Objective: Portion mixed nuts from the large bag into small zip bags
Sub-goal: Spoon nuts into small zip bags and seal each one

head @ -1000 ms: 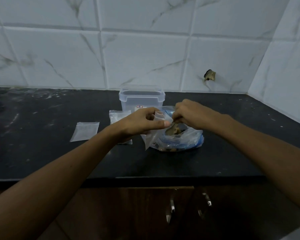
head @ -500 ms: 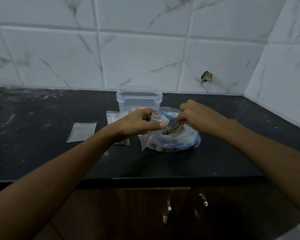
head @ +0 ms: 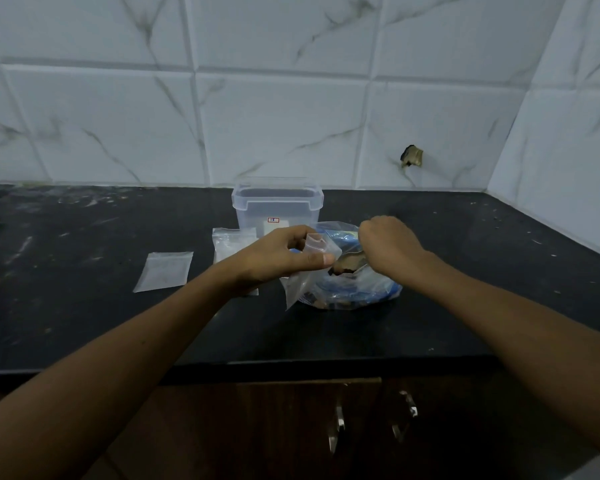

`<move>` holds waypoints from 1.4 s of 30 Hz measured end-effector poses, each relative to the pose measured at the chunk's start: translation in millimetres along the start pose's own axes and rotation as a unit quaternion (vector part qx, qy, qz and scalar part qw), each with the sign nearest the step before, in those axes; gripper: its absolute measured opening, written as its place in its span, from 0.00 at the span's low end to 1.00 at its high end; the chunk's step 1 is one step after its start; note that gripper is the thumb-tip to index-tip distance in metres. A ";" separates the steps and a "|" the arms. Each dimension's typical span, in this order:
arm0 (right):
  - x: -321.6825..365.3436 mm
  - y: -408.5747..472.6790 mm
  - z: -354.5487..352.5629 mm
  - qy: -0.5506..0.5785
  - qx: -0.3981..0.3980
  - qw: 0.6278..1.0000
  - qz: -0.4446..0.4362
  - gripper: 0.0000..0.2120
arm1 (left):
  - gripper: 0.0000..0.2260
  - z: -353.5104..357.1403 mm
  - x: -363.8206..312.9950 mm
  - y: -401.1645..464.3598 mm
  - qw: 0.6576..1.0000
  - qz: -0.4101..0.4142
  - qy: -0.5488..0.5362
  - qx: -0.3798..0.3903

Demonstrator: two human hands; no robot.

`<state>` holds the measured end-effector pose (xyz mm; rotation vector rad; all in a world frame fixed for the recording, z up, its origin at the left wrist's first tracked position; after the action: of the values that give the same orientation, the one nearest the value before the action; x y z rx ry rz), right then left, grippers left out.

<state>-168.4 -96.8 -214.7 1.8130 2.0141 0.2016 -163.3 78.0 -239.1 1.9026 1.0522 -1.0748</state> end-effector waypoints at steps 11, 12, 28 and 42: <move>17.6 14.7 20.4 0.291 0.192 0.934 0.078 0.07 | 0.21 3.1 -2.9 1.6 1.000 -0.002 -0.005 -0.006; 13.9 15.4 21.9 0.309 0.199 0.925 0.094 0.05 | 0.21 1.4 -2.1 1.5 1.000 -0.003 0.001 -0.007; -53.2 23.5 -4.0 0.405 0.183 0.864 0.235 0.08 | 0.20 -3.3 -5.0 1.2 0.998 -0.035 0.016 -0.042; -41.3 35.7 -61.6 0.320 0.162 0.925 0.122 0.06 | 0.23 13.4 -27.0 13.1 0.963 -0.029 0.181 -0.197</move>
<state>-157.9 -121.6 -136.9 2.4496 2.3365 0.6428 -164.8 52.8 -218.1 1.7790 1.4141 -0.4989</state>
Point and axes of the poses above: each hand's wrist, its own y-axis towards the middle knuckle, its own z-axis out of the palm, x = y × z, the point moved 4 cm from there along y, towards the middle knuckle, and after that the axes turned 11 degrees about -x, right-handed, at the moved point
